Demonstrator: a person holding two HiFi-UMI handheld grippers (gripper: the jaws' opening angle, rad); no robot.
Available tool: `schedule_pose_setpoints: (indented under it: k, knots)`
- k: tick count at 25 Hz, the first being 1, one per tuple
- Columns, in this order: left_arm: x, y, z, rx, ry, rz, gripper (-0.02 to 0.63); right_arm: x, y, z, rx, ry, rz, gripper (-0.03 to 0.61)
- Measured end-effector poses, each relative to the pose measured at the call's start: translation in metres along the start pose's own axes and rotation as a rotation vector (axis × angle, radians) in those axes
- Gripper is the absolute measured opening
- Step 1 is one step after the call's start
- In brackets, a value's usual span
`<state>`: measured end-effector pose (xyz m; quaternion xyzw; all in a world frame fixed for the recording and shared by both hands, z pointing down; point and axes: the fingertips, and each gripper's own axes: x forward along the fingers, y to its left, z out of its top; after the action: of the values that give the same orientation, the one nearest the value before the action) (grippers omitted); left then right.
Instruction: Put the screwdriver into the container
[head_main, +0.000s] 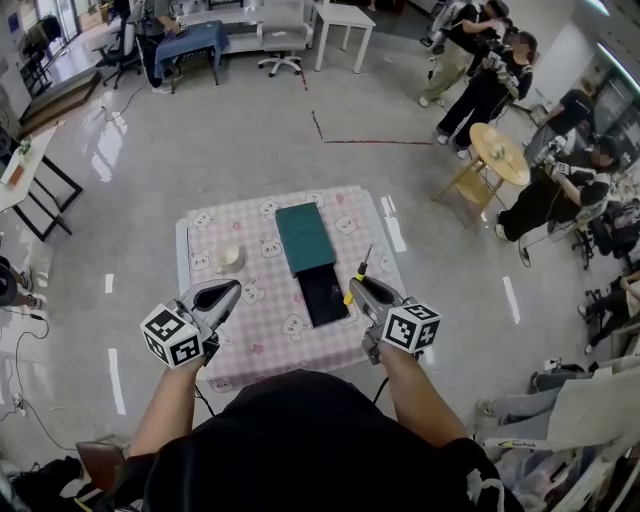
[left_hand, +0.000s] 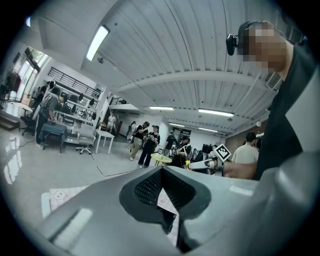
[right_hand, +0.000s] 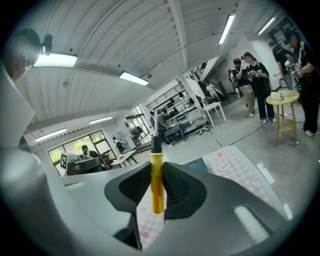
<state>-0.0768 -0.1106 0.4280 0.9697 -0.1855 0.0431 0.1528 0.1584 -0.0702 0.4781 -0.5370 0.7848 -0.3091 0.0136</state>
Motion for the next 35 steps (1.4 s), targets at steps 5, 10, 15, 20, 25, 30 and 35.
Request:
schedule_pose_setpoints:
  k: [5, 10, 15, 20, 25, 30, 35]
  knots:
    - [0.001, 0.008, 0.002, -0.001, 0.001, 0.005, 0.0, 0.009, -0.002, 0.003, 0.03, 0.003, 0.008, 0.106]
    - [0.001, 0.014, 0.001, -0.005, 0.002, 0.011, 0.0, 0.015, -0.003, 0.003, 0.029, 0.012, 0.012, 0.106]
    - [0.004, 0.017, 0.001, -0.007, 0.007, 0.014, 0.0, 0.02, -0.006, 0.003, 0.032, 0.022, 0.014, 0.106]
    - [0.003, 0.021, -0.002, -0.013, 0.008, 0.021, 0.0, 0.025, -0.008, -0.003, 0.038, 0.036, 0.017, 0.106]
    - [0.0, 0.025, -0.002, -0.018, 0.009, 0.032, 0.0, 0.032, -0.012, -0.005, 0.041, 0.052, 0.015, 0.106]
    - [0.0, 0.028, -0.003, -0.025, 0.008, 0.04, 0.0, 0.04, -0.018, -0.014, 0.047, 0.086, 0.017, 0.106]
    - [0.003, 0.028, -0.005, -0.03, 0.007, 0.042, 0.0, 0.047, -0.026, -0.027, 0.052, 0.117, 0.011, 0.106]
